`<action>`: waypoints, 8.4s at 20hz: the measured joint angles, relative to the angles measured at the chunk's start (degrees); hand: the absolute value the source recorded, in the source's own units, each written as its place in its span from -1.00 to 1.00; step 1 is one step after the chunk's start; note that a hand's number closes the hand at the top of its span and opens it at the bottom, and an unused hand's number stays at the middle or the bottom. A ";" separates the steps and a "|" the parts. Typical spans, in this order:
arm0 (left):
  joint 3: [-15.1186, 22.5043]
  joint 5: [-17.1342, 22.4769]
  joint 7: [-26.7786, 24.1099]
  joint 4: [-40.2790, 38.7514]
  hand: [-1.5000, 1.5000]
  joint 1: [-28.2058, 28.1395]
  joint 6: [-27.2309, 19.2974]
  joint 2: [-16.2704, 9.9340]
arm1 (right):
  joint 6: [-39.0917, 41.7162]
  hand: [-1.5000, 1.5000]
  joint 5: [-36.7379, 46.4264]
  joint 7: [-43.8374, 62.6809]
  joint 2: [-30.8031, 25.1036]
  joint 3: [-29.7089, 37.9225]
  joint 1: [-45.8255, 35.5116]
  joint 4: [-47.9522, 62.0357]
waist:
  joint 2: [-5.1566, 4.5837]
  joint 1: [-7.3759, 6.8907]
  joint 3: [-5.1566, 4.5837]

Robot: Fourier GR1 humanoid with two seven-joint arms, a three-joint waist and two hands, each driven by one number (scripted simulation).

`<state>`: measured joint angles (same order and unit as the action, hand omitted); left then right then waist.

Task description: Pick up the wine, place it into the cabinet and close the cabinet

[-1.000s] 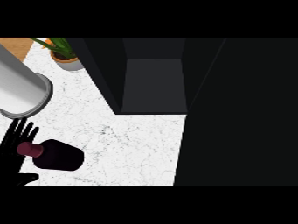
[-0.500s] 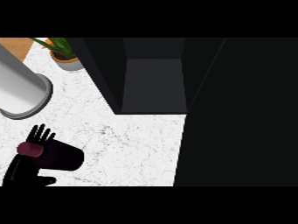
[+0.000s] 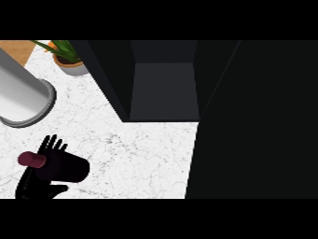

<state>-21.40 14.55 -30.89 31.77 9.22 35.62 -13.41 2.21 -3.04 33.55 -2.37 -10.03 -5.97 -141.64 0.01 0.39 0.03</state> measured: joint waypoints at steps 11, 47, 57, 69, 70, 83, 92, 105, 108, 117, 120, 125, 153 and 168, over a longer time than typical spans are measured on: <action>0.86 -0.36 -3.57 -4.57 -1.00 2.27 0.11 -0.26 | 0.66 -1.00 0.01 0.82 -0.41 0.57 -0.29 -0.19 | 0.15 -0.04 0.52; 3.08 4.64 -8.03 4.46 1.00 5.53 -12.05 9.13 | 3.47 -1.00 -2.26 -0.61 0.15 3.53 1.42 1.18 | 0.06 -0.36 -0.02; 13.77 6.57 -1.62 21.66 1.00 -0.61 -17.11 12.70 | 3.46 -1.00 -3.09 1.25 -0.34 5.02 -0.12 1.07 | 0.16 -0.50 0.00; 35.64 15.26 5.77 41.07 1.00 -6.62 -36.49 13.36 | 3.99 -1.00 -3.04 -0.43 0.16 5.06 1.16 1.64 | 0.08 -0.35 -0.02; 37.89 16.34 5.88 41.86 1.00 -6.46 -38.92 13.37 | 4.01 -1.00 -2.93 -0.72 0.33 4.60 1.56 1.62 | 0.08 -0.30 -0.02; 45.98 28.23 -0.83 29.42 1.00 3.76 -49.73 13.40 | 5.43 -1.00 -3.18 -1.23 0.12 4.69 2.68 1.80 | -0.04 0.05 -0.04; 49.46 34.89 -8.54 18.93 1.00 10.82 -49.09 13.40 | 5.20 -1.00 -4.71 -1.33 0.21 5.75 0.68 3.45 | -0.09 0.14 -0.06; 51.03 46.09 -10.78 6.21 1.00 26.15 -50.90 13.39 | 5.30 -1.00 -4.98 -2.18 0.51 5.09 0.46 4.09 | -0.22 0.70 -0.06; 50.03 47.74 -10.88 3.19 1.00 28.89 -50.41 13.41 | 5.95 -1.00 -6.42 -2.60 -0.08 6.65 1.29 3.78 | -0.23 0.77 -0.07; 46.62 50.00 -9.82 -4.95 1.00 38.69 -50.08 13.37 | 6.71 -1.00 -6.75 -4.17 -0.13 6.67 2.23 4.18 | -0.31 0.96 -0.05; 45.09 50.22 -9.26 -8.49 1.00 41.81 -49.18 13.39 | 6.62 -1.00 -6.42 -4.61 0.05 6.52 1.89 5.08 | -0.39 1.11 -0.07; 44.32 50.56 -7.38 -12.89 1.00 46.49 -49.63 13.43 | 6.85 -1.00 -6.28 -5.84 0.47 6.11 2.42 5.62 | -0.56 1.65 -0.06; 51.59 58.00 -5.78 -13.52 1.00 47.24 -53.39 13.41 | 8.34 -1.00 -7.29 -8.63 0.64 4.68 -1.88 10.84 | -1.71 6.65 -0.11; 55.95 68.75 -12.14 -9.23 -1.00 46.02 -58.27 13.40 | 8.82 -1.00 -7.13 -9.09 0.76 3.68 -1.45 10.84 | -1.91 7.62 -0.14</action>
<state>34.55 83.30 -43.03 22.54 55.24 -22.66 -0.01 11.03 -10.17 24.47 -1.61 -6.35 -7.42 -130.80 -1.90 8.01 -0.11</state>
